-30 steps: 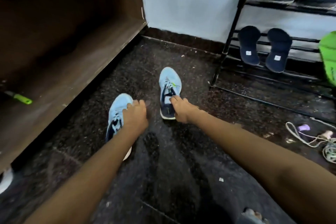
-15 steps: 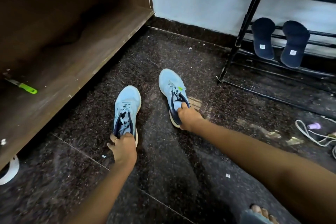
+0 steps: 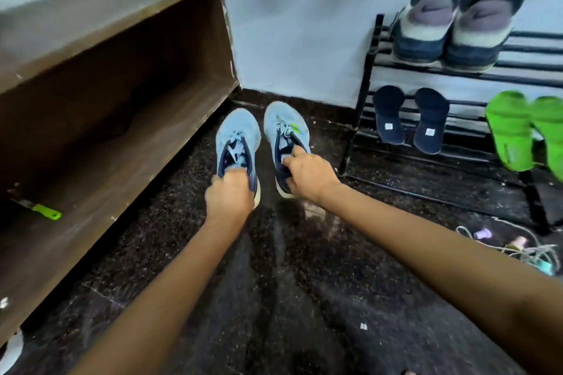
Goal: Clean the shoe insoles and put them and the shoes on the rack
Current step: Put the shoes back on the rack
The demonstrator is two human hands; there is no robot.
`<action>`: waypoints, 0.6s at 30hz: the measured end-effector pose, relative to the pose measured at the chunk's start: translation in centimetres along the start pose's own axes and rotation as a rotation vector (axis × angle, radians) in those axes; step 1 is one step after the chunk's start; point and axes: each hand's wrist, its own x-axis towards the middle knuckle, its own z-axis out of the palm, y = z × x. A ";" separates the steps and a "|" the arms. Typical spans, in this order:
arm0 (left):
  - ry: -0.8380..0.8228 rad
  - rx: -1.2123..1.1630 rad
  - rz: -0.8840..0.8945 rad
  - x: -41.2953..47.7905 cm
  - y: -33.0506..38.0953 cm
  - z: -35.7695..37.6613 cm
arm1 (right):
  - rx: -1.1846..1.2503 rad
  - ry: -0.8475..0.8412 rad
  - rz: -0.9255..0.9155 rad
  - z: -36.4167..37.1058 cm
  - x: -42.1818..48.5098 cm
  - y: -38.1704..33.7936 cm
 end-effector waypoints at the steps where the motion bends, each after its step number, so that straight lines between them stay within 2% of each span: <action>1: 0.034 -0.014 0.025 0.4 0.9 -1.8 | 0.010 0.032 0.007 -1.8 0.2 0.2; 9: 0.330 0.122 0.302 3.4 11.1 -17.0 | 0.006 0.374 0.033 -18.0 0.3 3.0; 18: 0.550 0.012 0.539 4.6 23.3 -28.3 | -0.037 0.577 0.173 -32.6 -3.4 11.4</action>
